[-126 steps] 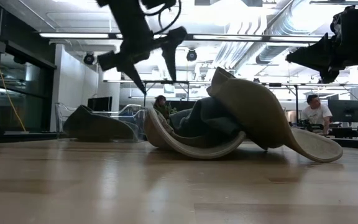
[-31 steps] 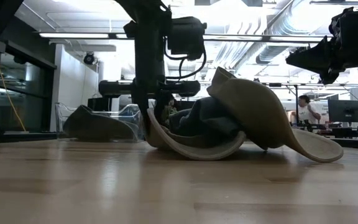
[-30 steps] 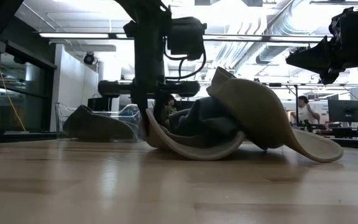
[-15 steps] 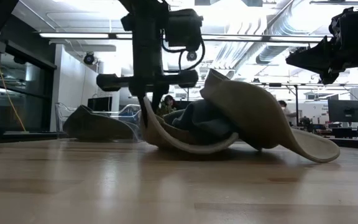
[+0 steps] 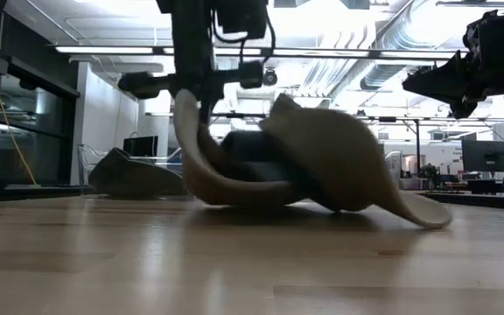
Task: Pick & Place hat
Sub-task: Put the left brown cap into the right transparent bin
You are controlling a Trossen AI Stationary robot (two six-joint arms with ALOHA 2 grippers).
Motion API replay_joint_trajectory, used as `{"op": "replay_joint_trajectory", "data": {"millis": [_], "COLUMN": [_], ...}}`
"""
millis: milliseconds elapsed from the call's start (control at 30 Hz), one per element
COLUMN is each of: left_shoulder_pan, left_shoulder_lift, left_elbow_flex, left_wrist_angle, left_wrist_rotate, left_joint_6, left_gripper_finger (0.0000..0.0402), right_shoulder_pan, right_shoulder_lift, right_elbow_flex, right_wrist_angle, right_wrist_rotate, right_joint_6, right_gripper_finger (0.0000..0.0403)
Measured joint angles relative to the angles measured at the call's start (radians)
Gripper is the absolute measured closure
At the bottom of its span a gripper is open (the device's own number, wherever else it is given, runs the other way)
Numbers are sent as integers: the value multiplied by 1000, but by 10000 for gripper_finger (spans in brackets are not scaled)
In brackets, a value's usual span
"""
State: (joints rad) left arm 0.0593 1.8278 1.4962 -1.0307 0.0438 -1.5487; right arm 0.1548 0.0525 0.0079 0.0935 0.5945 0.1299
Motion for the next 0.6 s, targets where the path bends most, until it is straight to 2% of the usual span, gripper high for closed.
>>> {"op": "replay_joint_trajectory", "data": {"millis": [167, 267, 600], "left_shoulder_pan": [0, 0, 0], "left_shoulder_lift": [-31, -30, -37], "left_elbow_flex": [22, 92, 344], "left_wrist_angle": [-48, -169, -263], "left_wrist_rotate": [-21, -56, -136], "left_joint_6": [4, 44, 162], "left_gripper_finger": [401, 401, 401], "right_shoulder_pan": [0, 0, 0], "right_shoulder_lift": [0, 5, 7], "right_elbow_flex": [0, 0, 0], "right_wrist_angle": [0, 0, 0], "right_wrist_rotate": [0, 0, 0], "right_joint_6": [0, 0, 0], "right_gripper_finger": [402, 402, 402]}}
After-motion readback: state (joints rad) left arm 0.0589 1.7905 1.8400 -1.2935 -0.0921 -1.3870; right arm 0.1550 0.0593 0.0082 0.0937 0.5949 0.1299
